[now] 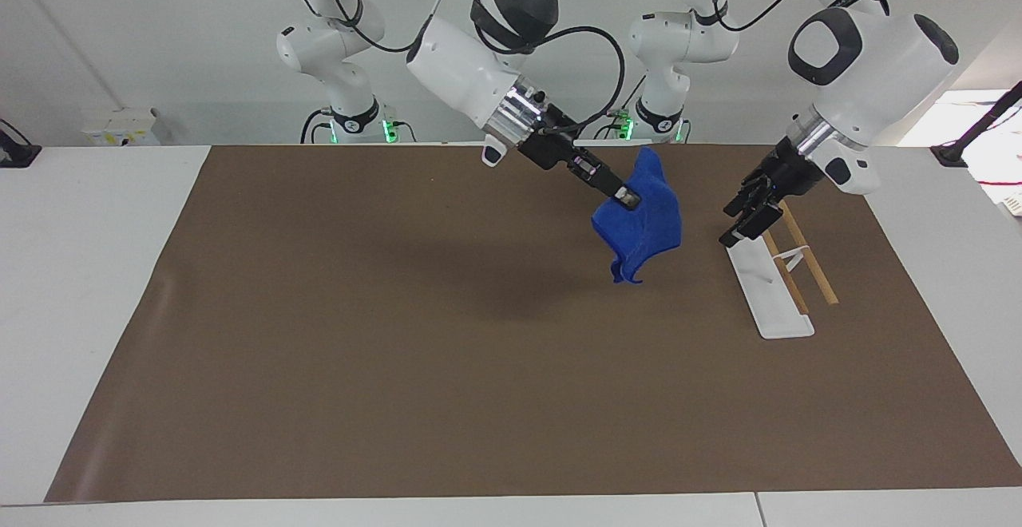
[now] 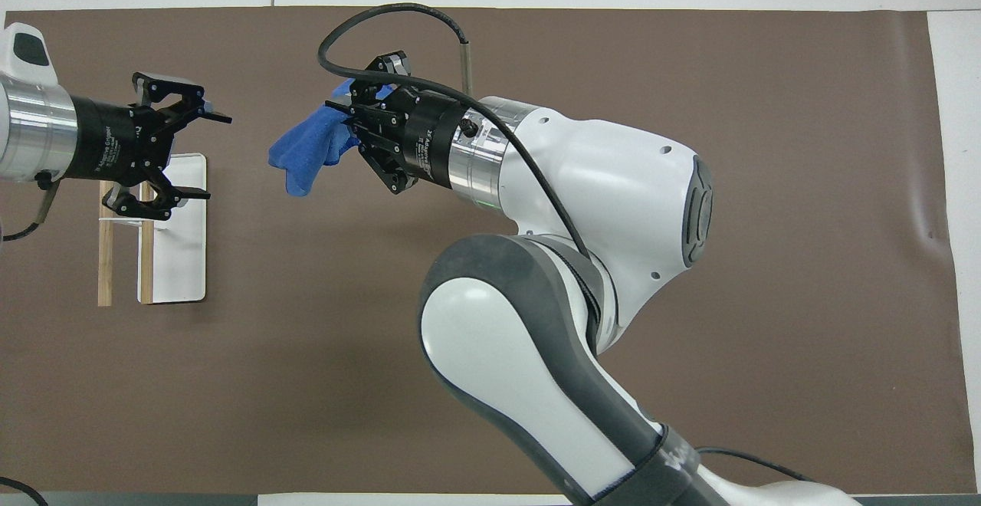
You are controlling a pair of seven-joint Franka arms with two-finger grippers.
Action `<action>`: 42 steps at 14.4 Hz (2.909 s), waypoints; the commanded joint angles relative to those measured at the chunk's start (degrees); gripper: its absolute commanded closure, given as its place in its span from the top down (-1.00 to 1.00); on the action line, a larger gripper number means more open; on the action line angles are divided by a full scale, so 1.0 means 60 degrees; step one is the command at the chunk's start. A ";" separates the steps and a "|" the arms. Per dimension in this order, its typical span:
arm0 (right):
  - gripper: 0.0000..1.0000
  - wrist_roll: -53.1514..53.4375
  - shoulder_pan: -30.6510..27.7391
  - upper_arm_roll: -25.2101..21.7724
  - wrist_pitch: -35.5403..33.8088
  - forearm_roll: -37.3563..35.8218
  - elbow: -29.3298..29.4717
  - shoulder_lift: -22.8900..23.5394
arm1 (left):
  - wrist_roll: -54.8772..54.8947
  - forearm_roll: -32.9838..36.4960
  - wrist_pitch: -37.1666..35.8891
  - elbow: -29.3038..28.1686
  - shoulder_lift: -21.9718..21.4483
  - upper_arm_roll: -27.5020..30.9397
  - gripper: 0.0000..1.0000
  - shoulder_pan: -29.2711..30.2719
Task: Right arm passes towel to left arm to hang
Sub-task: 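Grasp the towel with the left gripper beside the right gripper, then pull the towel toward the rack while the right gripper releases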
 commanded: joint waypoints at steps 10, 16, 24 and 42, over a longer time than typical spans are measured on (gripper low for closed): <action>-1.00 -0.0135 0.0017 0.0007 0.0005 0.0001 0.0036 0.0120 | -0.0524 -0.2941 0.1325 -0.1007 0.0663 0.0025 1.00 -0.1069; -1.00 -0.0253 0.0017 0.0007 0.0005 0.0016 -0.0037 0.0105 | -0.0187 -0.3102 0.1779 -0.0774 0.0882 0.0039 1.00 -0.1364; -1.00 -0.0457 0.0002 0.0007 -0.0024 0.0016 -0.0154 0.0076 | -0.0143 -0.2957 0.1837 -0.0349 0.1029 0.0098 -1.00 -0.1305; 1.00 -0.6048 -0.2323 -0.0110 -0.0592 -0.4578 -0.2070 -0.0495 | -0.0304 0.1245 0.2655 -0.0246 0.0677 0.0186 -1.00 -0.0749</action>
